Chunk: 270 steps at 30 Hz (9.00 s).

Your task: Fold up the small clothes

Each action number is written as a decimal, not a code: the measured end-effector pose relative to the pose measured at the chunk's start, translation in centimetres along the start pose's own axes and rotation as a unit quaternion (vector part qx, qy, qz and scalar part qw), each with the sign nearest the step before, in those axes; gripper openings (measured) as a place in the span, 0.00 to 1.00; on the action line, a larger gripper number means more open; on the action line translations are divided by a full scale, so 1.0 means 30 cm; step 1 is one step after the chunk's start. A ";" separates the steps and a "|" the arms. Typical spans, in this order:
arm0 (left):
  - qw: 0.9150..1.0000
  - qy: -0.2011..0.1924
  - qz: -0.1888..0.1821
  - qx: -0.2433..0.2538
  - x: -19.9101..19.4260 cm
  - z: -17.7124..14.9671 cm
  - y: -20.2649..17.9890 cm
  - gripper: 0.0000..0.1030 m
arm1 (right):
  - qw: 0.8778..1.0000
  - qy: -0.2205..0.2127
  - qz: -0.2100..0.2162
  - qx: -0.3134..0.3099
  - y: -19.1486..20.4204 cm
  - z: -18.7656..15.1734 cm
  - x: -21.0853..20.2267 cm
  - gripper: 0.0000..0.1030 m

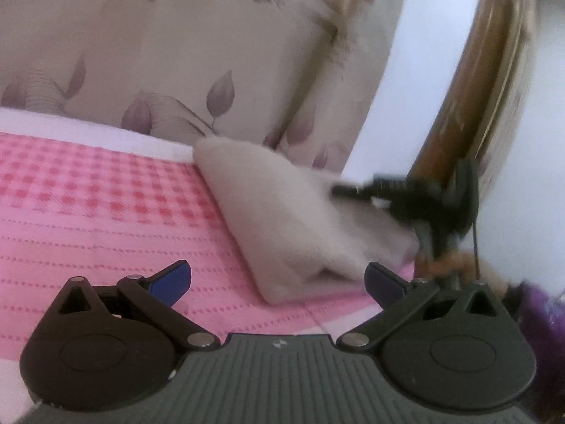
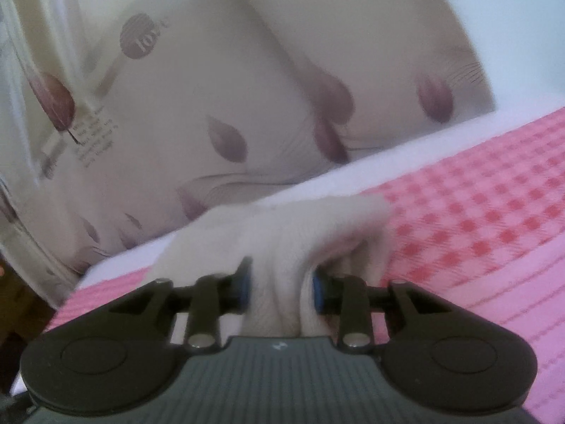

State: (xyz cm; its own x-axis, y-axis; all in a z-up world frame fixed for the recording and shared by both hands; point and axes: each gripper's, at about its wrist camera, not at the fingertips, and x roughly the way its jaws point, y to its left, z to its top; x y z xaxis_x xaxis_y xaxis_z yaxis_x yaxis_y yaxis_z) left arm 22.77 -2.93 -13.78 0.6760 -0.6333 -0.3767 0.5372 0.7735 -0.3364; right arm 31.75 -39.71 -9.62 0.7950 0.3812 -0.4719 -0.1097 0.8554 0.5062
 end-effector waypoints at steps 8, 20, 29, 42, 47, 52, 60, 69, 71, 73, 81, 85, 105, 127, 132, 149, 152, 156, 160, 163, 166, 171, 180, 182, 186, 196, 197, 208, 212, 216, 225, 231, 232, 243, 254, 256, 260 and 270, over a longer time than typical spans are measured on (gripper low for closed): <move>0.991 0.062 0.102 0.055 0.174 0.018 -0.096 0.98 | 0.998 0.017 0.027 0.052 -0.099 -0.028 0.012 0.30; 0.977 0.050 0.203 0.045 0.148 0.019 -0.029 1.00 | 0.994 -0.018 0.026 0.101 -0.149 -0.068 -0.132 0.42; 0.976 0.044 0.213 0.033 0.150 0.020 -0.039 1.00 | 0.989 -0.016 -0.085 -0.124 0.112 -0.231 -0.312 0.29; 0.975 0.046 0.217 0.011 0.139 0.016 -0.027 1.00 | 0.998 -0.055 -0.014 -0.029 0.058 -0.060 -0.363 0.28; 0.976 0.046 0.214 0.002 0.140 0.019 -0.015 1.00 | 0.989 0.017 -0.021 -0.144 0.182 -0.004 -0.130 0.28; 0.974 0.047 0.223 0.006 0.142 0.018 -0.026 1.00 | 0.993 0.024 -0.063 -0.099 0.082 0.021 0.056 0.26; 0.968 0.047 0.247 -0.002 0.082 0.002 -0.031 1.00 | 0.985 -0.010 -0.075 -0.154 0.114 -0.038 0.047 0.27; 0.979 -0.026 0.200 -0.009 -0.053 0.039 -0.058 1.00 | 0.992 -0.014 -0.042 -0.115 0.074 -0.045 0.041 0.28; 0.982 -0.034 0.183 0.010 -0.013 0.091 -0.097 1.00 | 0.992 -0.016 -0.044 -0.118 0.080 -0.047 0.040 0.29; 0.983 -0.046 0.175 0.021 0.039 0.144 -0.129 1.00 | 0.992 -0.017 -0.045 -0.120 0.084 -0.048 0.040 0.29; 0.982 0.002 0.184 0.029 0.324 0.215 -0.147 0.88 | 0.993 -0.017 -0.035 -0.108 0.069 -0.044 0.038 0.29; 0.982 0.016 0.189 0.014 0.354 0.172 -0.101 0.95 | 0.994 -0.018 -0.032 -0.103 0.067 -0.043 0.036 0.29; 0.981 0.015 0.192 0.011 0.361 0.155 -0.092 1.00 | 0.977 -0.038 -0.072 -0.195 0.253 0.026 0.021 0.32; 0.982 0.017 0.190 0.008 0.362 0.153 -0.087 1.00 | 0.980 0.016 -0.082 -0.178 0.141 -0.054 -0.143 0.40; 0.981 0.017 0.194 0.013 0.362 0.153 -0.092 1.00 | 0.982 0.050 -0.113 -0.142 0.054 -0.125 -0.156 0.50; 0.981 0.016 0.192 -0.001 0.358 0.154 -0.089 1.00 | 0.993 0.051 -0.069 -0.076 -0.008 -0.127 -0.151 0.84; 0.982 0.018 0.189 -0.007 0.360 0.155 -0.084 1.00 | 0.994 0.052 -0.073 -0.069 -0.008 -0.123 -0.148 0.86; 0.982 0.018 0.188 -0.010 0.361 0.152 -0.086 1.00 | 0.989 0.061 -0.102 -0.084 0.016 -0.136 -0.155 1.00; 0.982 0.018 0.187 -0.013 0.362 0.152 -0.085 1.00 | 0.994 0.061 -0.073 -0.048 -0.017 -0.133 -0.183 1.00; 0.982 0.019 0.185 -0.015 0.363 0.153 -0.083 1.00 | 0.998 0.055 -0.044 -0.010 -0.062 -0.120 -0.199 1.00; 0.983 0.020 0.183 -0.017 0.363 0.152 -0.082 1.00 | 0.998 0.055 -0.025 0.013 -0.087 -0.113 -0.210 1.00; 0.986 0.032 0.160 -0.039 0.366 0.159 -0.054 1.00 | 0.997 0.068 -0.001 0.046 -0.122 -0.083 -0.221 1.00; 0.992 0.071 0.009 -0.103 0.384 0.239 0.128 1.00 | 0.990 0.123 0.056 0.036 -0.178 0.005 -0.134 1.00; 0.988 0.083 -0.033 -0.123 0.407 0.252 0.166 0.99 | 0.988 0.134 0.073 0.025 -0.172 0.015 -0.105 1.00; 0.984 0.110 -0.084 -0.109 0.467 0.266 0.182 0.87 | 0.980 0.159 0.118 -0.003 -0.152 0.035 -0.028 1.00; 0.975 0.135 -0.140 -0.106 0.582 0.285 0.192 0.74 | 0.974 0.153 0.168 -0.003 -0.136 0.080 0.114 1.00; 0.975 0.134 -0.142 -0.107 0.589 0.289 0.192 0.72 | 0.974 0.152 0.167 -0.003 -0.136 0.081 0.118 1.00; 0.989 0.108 -0.090 -0.053 0.579 0.277 0.116 0.61 | 0.981 0.142 0.124 0.039 -0.141 0.079 0.151 0.56; 0.991 0.097 -0.068 -0.055 0.578 0.272 0.100 0.61 | 0.982 0.139 0.120 0.043 -0.133 0.076 0.158 0.56; 0.990 0.106 -0.070 -0.068 0.585 0.277 0.111 0.63 | 0.977 0.148 0.134 0.075 -0.159 0.083 0.171 0.62; 0.995 0.082 -0.037 -0.041 0.537 0.263 0.056 0.56 | 0.988 0.122 0.085 0.031 -0.075 0.060 0.134 0.50; 0.996 0.066 -0.012 -0.052 0.476 0.253 0.021 0.54 | 0.990 0.100 0.086 0.041 -0.030 0.036 0.079 0.48; 0.996 0.065 -0.009 -0.054 0.462 0.252 0.018 0.54 | 0.990 0.098 0.087 0.043 -0.021 0.033 0.074 0.48; 0.997 0.058 0.030 -0.041 0.258 0.243 -0.026 0.54 | 0.986 0.082 0.120 0.087 0.090 -0.055 -0.021 0.48; 0.997 0.048 0.058 -0.029 -0.002 0.192 -0.070 0.54 | 0.980 0.082 0.152 0.098 0.229 -0.158 -0.147 0.48; 0.997 0.044 0.060 -0.029 -0.048 0.182 -0.076 0.54 | 0.979 0.081 0.158 0.097 0.256 -0.176 -0.170 0.48; 0.997 0.037 0.066 -0.032 -0.139 0.163 -0.082 0.54 | 0.978 0.080 0.169 0.096 0.313 -0.209 -0.203 0.48; 0.996 0.022 0.082 -0.037 -0.322 0.124 -0.093 0.54 | 0.974 0.081 0.192 0.091 0.436 -0.278 -0.262 0.48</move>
State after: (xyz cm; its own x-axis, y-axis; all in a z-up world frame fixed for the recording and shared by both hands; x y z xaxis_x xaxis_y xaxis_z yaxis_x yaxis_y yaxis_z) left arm 16.61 1.11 -6.00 0.7272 -0.5010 -0.4692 0.3823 0.8633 -0.3294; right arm 19.08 -28.59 -5.30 0.6095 0.7237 -0.3237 -0.2609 0.5687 0.7801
